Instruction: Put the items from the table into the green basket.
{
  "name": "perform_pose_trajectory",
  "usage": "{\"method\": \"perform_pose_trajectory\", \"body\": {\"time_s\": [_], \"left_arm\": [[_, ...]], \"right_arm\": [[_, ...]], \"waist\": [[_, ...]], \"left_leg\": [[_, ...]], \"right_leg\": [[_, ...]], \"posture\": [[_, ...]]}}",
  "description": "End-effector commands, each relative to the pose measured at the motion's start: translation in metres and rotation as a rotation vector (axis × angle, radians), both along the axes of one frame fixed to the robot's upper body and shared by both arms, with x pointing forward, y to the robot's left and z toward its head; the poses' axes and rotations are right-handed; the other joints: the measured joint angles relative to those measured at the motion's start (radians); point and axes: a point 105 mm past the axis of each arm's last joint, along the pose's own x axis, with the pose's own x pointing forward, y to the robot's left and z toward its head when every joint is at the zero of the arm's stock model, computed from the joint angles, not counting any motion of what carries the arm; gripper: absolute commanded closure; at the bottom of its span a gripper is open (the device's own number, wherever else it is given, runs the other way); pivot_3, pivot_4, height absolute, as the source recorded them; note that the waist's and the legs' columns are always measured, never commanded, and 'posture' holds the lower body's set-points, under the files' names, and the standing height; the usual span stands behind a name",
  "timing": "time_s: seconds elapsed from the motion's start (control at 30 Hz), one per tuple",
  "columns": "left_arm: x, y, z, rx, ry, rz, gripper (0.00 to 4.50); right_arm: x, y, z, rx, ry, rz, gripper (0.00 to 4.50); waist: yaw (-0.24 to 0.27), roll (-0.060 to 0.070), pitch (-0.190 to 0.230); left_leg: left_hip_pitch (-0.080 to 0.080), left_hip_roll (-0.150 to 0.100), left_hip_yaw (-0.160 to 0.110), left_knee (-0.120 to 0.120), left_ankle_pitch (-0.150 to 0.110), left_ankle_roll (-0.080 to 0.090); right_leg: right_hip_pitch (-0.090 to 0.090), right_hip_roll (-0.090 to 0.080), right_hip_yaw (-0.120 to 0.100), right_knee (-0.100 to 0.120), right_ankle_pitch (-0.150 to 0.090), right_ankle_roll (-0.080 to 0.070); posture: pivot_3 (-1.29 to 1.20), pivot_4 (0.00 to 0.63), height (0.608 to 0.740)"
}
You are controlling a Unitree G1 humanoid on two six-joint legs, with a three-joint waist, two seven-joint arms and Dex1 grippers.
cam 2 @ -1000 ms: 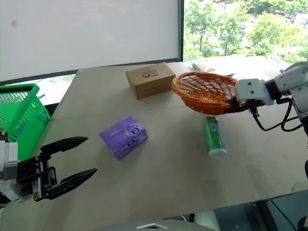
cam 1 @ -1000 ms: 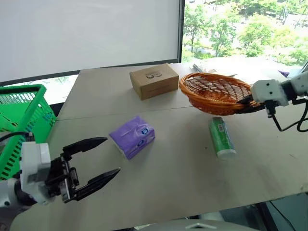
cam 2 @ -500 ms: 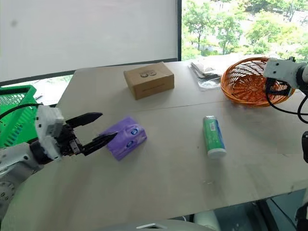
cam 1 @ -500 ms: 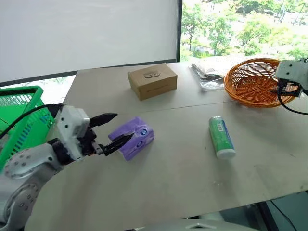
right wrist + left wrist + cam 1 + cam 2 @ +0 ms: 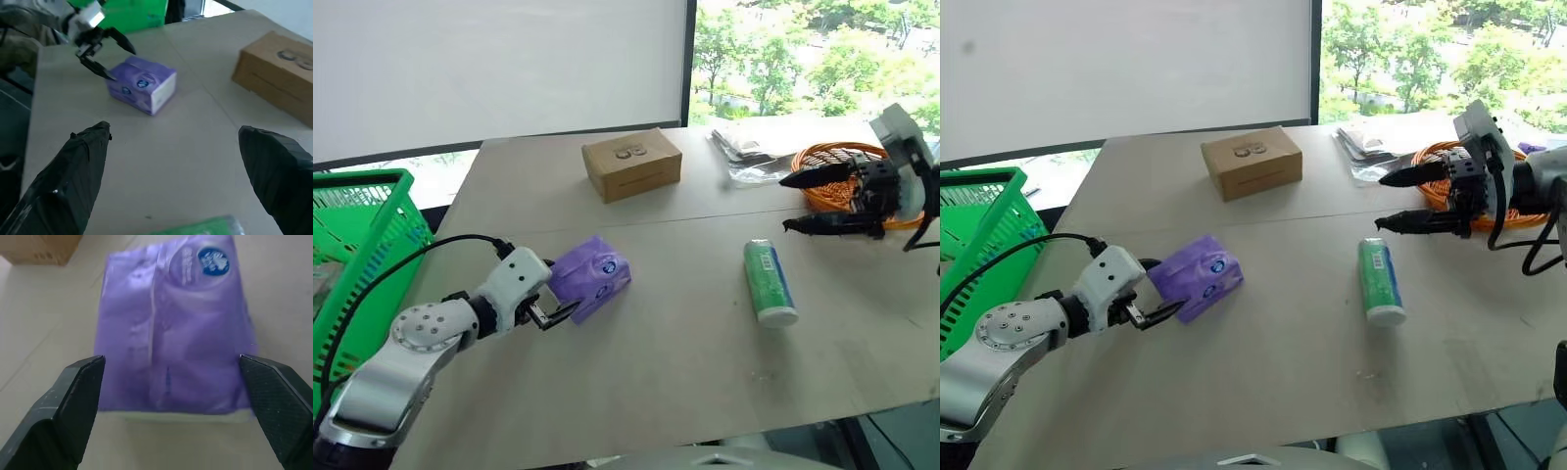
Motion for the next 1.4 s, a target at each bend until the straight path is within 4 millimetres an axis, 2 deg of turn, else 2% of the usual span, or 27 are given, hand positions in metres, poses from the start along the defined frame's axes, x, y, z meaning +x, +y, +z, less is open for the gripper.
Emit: {"method": "perform_pose_trajectory", "body": {"time_s": [0.03,0.2,0.33,0.4,0.43,0.5,0.57,0.63,0.77,0.87,0.97,1.07,1.13,1.27,1.33,1.4], "left_arm": [[0.01,0.008,-0.01,0.061,-0.006,0.026,0.0],[0.014,0.005,-0.039,0.086,0.022,0.039,0.0],[0.018,0.006,-0.044,0.116,0.01,0.05,1.42],[0.019,0.008,-0.044,0.123,0.004,0.059,2.49],[0.019,0.009,-0.043,0.124,0.0,0.061,2.87],[0.023,0.014,-0.037,0.14,-0.034,0.074,3.47],[0.031,0.019,-0.026,0.14,-0.091,0.101,4.39],[0.036,0.021,-0.016,0.13,-0.132,0.122,4.48],[0.059,0.029,0.046,0.111,-0.32,0.219,4.48],[0.068,0.042,0.083,0.131,-0.418,0.302,4.48],[0.07,0.072,0.14,0.21,-0.556,0.451,4.48],[0.057,0.111,0.178,0.324,-0.627,0.611,4.48],[0.041,0.143,0.189,0.421,-0.619,0.732,4.48],[0.002,0.203,0.192,0.54,-0.566,0.947,4.48],[-0.014,0.225,0.194,0.563,-0.55,1.031,4.48],[-0.022,0.237,0.19,0.585,-0.519,1.056,4.48]], "right_arm": [[-0.019,0.006,0.009,0.021,-0.02,0.012,0.03],[-0.039,0.001,-0.014,-0.063,0.047,0.025,0.03],[-0.04,-0.002,-0.018,-0.079,0.034,0.012,0.0],[-0.04,-0.002,-0.016,-0.068,0.028,0.009,0.0],[-0.04,-0.002,-0.016,-0.065,0.026,0.008,0.0],[-0.038,-0.003,-0.016,-0.061,0.018,0.002,0.0],[-0.036,-0.001,-0.015,-0.051,0.007,0.002,0.0],[-0.035,0.001,-0.013,-0.041,0.0,0.005,0.0],[-0.032,0.014,0.0,0.022,-0.032,0.04,0.0],[-0.03,0.024,0.008,0.064,-0.055,0.074,0.0],[-0.031,0.044,0.026,0.143,-0.086,0.143,0.0],[-0.03,0.058,0.042,0.214,-0.123,0.193,0.0],[-0.029,0.066,0.053,0.264,-0.152,0.219,0.0],[-0.022,0.075,0.068,0.344,-0.203,0.225,0.0],[-0.02,0.076,0.07,0.365,-0.196,0.227,0.0],[-0.019,0.076,0.068,0.367,-0.202,0.239,0.0]], "waist": [[0.002,0.001,-0.001],[-0.001,0.006,-0.008],[-0.001,0.011,-0.013],[-0.007,0.012,-0.014],[-0.01,0.012,-0.014],[-0.014,0.013,-0.015],[-0.016,0.014,-0.015],[-0.016,0.013,-0.015],[-0.017,0.005,-0.009],[-0.014,-0.001,-0.006],[-0.015,-0.004,-0.004],[-0.015,-0.008,-0.004],[-0.013,-0.008,-0.004],[0.001,-0.008,-0.004],[0.01,-0.009,-0.004],[0.02,-0.012,-0.006]], "left_leg": [[0.001,0.0,0.0,0.0,0.0,0.0],[0.004,-0.001,0.004,0.001,0.0,0.0],[0.006,0.0,0.004,0.003,0.0,0.001],[0.006,0.001,0.003,0.003,0.0,0.001],[0.007,0.002,0.003,0.003,0.0,0.001],[0.007,0.003,0.002,0.003,0.001,0.001],[0.007,0.006,0.002,0.003,0.001,0.0],[0.007,0.007,0.001,0.003,0.001,0.0],[0.005,0.008,-0.001,0.003,0.002,-0.001],[0.004,0.008,-0.003,0.002,0.002,-0.003],[0.001,0.007,-0.002,0.002,0.002,-0.003],[-0.002,0.006,-0.002,0.002,0.001,-0.004],[-0.006,0.006,-0.001,0.001,0.001,-0.006],[-0.014,0.004,-0.002,-0.001,0.004,-0.012],[-0.015,0.005,-0.002,-0.002,0.005,-0.013],[-0.016,0.005,-0.004,-0.003,0.004,-0.012]], "right_leg": [[0.001,0.0,0.0,0.0,-0.001,0.0],[0.004,0.0,0.0,0.0,-0.003,0.004],[0.006,0.001,-0.002,0.001,-0.003,0.004],[0.006,0.002,-0.003,0.002,-0.003,0.004],[0.006,0.002,-0.005,0.002,-0.003,0.004],[0.006,0.002,-0.008,0.002,-0.003,0.004],[0.006,0.003,-0.011,0.003,-0.002,0.003],[0.006,0.004,-0.012,0.004,-0.001,0.001],[0.003,0.01,-0.013,0.005,-0.001,0.0],[0.002,0.011,-0.014,0.004,0.001,0.001],[0.002,0.004,-0.015,0.001,0.004,-0.002],[-0.001,0.002,-0.015,0.0,0.004,-0.002],[-0.006,0.002,-0.014,0.0,0.004,-0.002],[-0.016,0.0,-0.015,0.001,0.004,-0.003],[-0.017,0.0,-0.015,0.001,0.004,-0.003],[-0.017,-0.001,-0.018,0.0,0.004,-0.003]], "posture": [[0.13,0.0,0.74],[0.12,0.0,0.74],[0.11,0.0,0.74],[0.11,0.0,0.74],[0.12,0.0,0.74],[0.13,0.0,0.74],[0.13,0.0,0.74],[0.14,0.0,0.74],[0.16,0.0,0.74],[0.19,0.0,0.74],[0.2,0.0,0.74],[0.25,0.0,0.74],[0.25,0.0,0.74],[0.26,0.0,0.74],[0.26,0.0,0.74],[0.26,0.0,0.74]]}}
